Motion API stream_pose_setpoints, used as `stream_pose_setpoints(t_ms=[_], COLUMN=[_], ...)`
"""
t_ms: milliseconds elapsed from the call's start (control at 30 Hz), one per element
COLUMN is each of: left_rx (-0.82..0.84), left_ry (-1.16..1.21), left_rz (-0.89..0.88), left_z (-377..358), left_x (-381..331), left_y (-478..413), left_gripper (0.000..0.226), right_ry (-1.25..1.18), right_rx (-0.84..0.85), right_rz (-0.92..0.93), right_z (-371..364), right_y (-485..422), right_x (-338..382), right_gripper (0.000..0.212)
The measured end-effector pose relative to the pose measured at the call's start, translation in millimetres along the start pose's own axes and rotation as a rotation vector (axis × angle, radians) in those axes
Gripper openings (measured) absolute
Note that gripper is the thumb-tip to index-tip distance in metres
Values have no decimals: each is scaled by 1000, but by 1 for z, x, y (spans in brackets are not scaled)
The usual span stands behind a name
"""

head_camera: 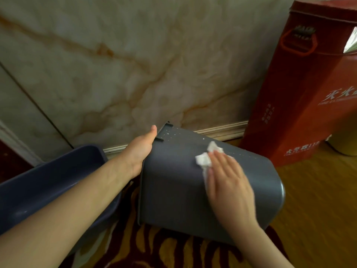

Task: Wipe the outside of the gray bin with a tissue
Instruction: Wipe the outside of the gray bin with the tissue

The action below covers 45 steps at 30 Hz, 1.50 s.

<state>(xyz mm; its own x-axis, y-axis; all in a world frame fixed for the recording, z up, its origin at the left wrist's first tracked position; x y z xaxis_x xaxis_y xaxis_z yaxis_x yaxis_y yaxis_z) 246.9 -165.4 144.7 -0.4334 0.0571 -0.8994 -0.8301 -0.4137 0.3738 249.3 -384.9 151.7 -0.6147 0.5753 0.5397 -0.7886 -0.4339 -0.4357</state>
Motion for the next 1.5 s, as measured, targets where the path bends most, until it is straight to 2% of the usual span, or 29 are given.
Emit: stream_pose_setpoints(t_ms=[100,200,267,333,433,467,600,767,867,933,1033,1100,1133,1233,1300,1367,1500], left_rx=[-43,-80,-66,-48,-74,-84,-11,3,8,37,47,35,28,14,5,35,81], left_ry=[-16,-38,-43,-44,18,42,94,77,82,71,57,46,50,76,75,74,96], left_rz=[-52,-104,-138,-159,-214,-222,-232,-185,-129,-124,-121,-123,-127,-171,-222,-234,-211], left_z=[-4,-9,-15,-21,-25,-24,-22,-26,-27,-29,-28,-28,-28,-28,-28,-28,-29], left_x=[-4,-5,-3,1,7,10,21,29,31,30,30,30,30,30,28,27,30], left_y=[1,5,6,6,9,9,8,5,5,6,6,6,7,10,12,12,11], left_gripper=[44,50,54,55,51,51,52,63,64,62,61,61,61,54,41,37,42], right_ry=[-3,-225,-410,-463,-261,-190,-136,-102,-67,-18,24,-67,-126,-224,-144,-27,45], right_rx=[-54,-123,-185,-140,175,218,195,84,92,104,101,47,26,126,269,327,304], right_rz=[-171,-267,-223,-33,140,162,206,229,246,206,27,-48,-16,165,223,170,97], right_z=[22,42,49,42,-9,-26,-54,-38,-21,-9,7,13,13,-10,-37,-53,-46], right_y=[-1,-16,-40,-67,-79,-74,-49,-46,-34,-26,-29,-39,-46,-67,-74,-74,-63], right_x=[-21,-25,-13,17,58,64,73,58,43,27,2,-1,6,43,58,53,33], right_gripper=[32,23,24,22,26,29,41,29,27,27,26,26,27,30,37,45,49])
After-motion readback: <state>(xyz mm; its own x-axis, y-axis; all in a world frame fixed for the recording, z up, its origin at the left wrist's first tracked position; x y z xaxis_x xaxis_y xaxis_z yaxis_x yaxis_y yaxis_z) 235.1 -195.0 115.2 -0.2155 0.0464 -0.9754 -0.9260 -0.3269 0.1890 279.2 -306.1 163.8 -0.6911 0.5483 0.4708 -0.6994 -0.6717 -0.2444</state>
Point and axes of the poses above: each hand's wrist, its own y-axis away from the middle knuckle, its own z-axis out of the back of the hand, x = y × z, the point moved 5 cm from there along -y, towards the middle knuckle, and after that the axes turned 14 degrees about -y, right-handed, at the moved point
